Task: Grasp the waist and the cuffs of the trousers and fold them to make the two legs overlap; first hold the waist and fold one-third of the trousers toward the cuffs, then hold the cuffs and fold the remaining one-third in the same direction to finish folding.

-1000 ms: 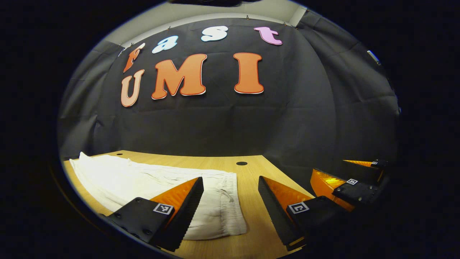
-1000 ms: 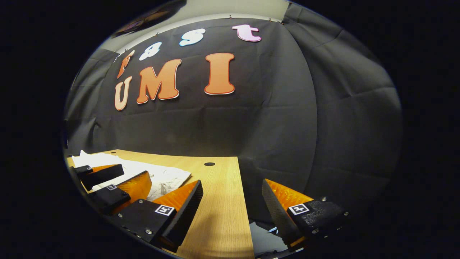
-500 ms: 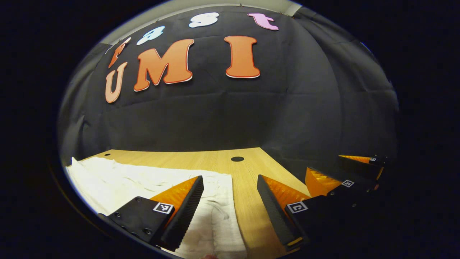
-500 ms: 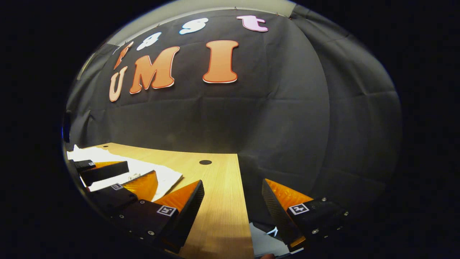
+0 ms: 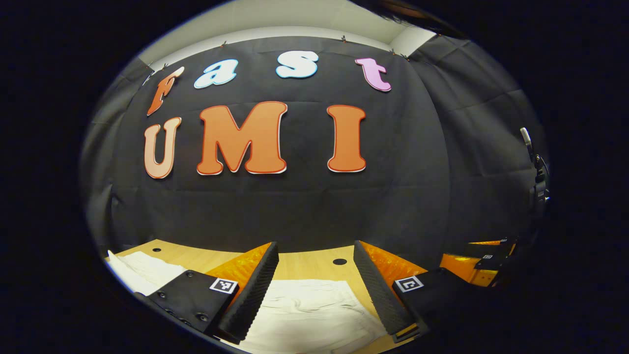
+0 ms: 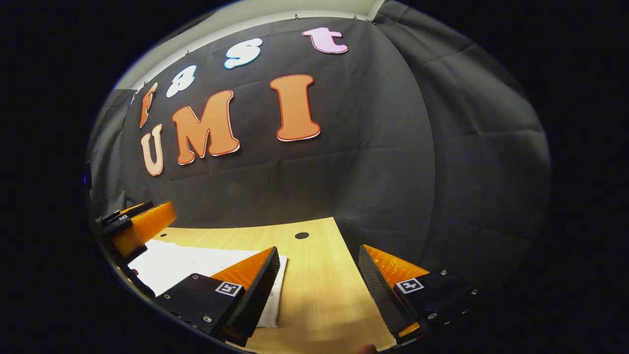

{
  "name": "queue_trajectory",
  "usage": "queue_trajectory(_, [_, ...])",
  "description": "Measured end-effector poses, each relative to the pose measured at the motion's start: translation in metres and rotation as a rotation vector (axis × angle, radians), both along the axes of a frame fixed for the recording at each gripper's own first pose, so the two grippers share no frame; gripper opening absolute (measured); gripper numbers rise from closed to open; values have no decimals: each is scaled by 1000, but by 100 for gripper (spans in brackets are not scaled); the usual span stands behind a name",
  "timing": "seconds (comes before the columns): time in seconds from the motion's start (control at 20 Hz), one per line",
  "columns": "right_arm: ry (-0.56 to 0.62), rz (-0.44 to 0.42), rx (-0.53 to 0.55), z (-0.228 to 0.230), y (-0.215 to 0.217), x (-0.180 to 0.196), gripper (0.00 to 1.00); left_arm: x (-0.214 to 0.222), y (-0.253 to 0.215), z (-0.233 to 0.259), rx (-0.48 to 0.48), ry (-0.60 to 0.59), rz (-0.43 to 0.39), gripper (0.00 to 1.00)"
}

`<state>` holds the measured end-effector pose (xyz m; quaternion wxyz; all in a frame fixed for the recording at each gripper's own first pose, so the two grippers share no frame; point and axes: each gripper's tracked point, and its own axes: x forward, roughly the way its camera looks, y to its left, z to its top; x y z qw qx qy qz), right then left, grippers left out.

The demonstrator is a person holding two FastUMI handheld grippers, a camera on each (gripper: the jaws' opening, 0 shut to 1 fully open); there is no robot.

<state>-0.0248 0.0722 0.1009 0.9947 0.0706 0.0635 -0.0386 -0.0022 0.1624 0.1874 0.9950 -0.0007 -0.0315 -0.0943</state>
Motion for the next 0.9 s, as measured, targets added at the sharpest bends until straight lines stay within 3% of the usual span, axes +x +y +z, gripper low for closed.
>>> queue_trajectory(0.25, [9, -35, -7, 46, 70, -35, 98, -27, 145, 7, -62, 101, 41, 100])
queue_trajectory(0.6, [-24, -60, 6, 79, 208, -63, 98, -65, 342, 20, -55, 99, 77, 98])
queue_trajectory(0.9, [-59, -34, -54, 99, 275, -91, 99, -81, 441, 42, -115, 92, 100, 98])
